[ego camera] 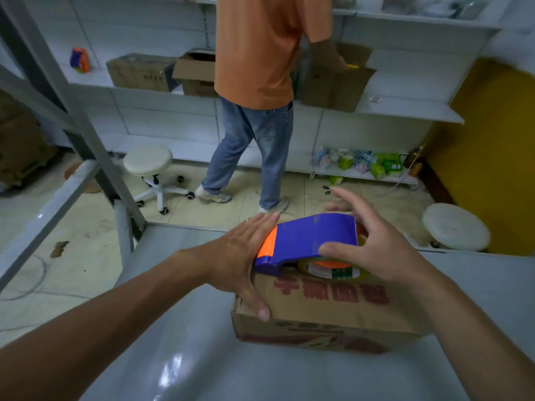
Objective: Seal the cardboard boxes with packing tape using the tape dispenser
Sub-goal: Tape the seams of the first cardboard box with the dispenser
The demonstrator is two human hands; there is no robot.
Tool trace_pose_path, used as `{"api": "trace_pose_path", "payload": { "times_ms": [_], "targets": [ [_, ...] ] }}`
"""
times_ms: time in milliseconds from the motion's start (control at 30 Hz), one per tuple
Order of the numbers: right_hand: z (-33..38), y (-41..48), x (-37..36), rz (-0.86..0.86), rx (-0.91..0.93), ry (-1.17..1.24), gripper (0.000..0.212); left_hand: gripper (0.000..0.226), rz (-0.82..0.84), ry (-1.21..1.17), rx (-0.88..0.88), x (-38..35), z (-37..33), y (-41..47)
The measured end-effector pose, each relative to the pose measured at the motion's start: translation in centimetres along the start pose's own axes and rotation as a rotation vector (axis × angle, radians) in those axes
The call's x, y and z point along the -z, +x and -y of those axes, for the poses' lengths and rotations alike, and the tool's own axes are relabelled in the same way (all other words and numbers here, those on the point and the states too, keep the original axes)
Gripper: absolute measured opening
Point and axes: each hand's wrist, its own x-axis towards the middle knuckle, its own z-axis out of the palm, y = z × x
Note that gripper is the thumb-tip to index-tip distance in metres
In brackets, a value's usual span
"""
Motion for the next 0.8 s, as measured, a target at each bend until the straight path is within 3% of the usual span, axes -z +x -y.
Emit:
{"api": "trace_pose_path", "payload": {
  "times_ms": [100, 267, 367, 533, 700, 800],
  "targets": [
    [-0.4, -0.4, -0.8, -0.006, 0.092, -0.131, 0.105, 0.156, 0.009, -0.035, 0.029, 0.1, -0.1, -0.2],
    [0.6, 0.2, -0.4, 0.016, 0.204, -0.559, 0.08, 0.157, 0.026, -0.06, 0.07, 0.2, -0.1, 0.0],
    [2.4, 0.8, -0.1, 0.071, 0.234, -0.773, 0.078, 0.157, 0.02, -0.063, 0.076, 0.1, 0.0, 0.1],
    [5.8, 0.7, 2.7, 0.488, -0.039, -0.604, 0.094, 0.157, 0.005, -0.075, 0.056, -0.2, 0.1, -0.1],
    [8.3, 4.4, 2.7, 0.464, -0.193, -0.652, 0.075, 0.156, -0.034, -0.07, 0.022, -0.2, -0.1, -0.1],
    [8.5, 7.2, 0.6, 0.589, -0.294, -0.724, 0.055, 0.157, -0.057, -0.071, -0.002, -0.4, 0.2, -0.1]
  ]
}}
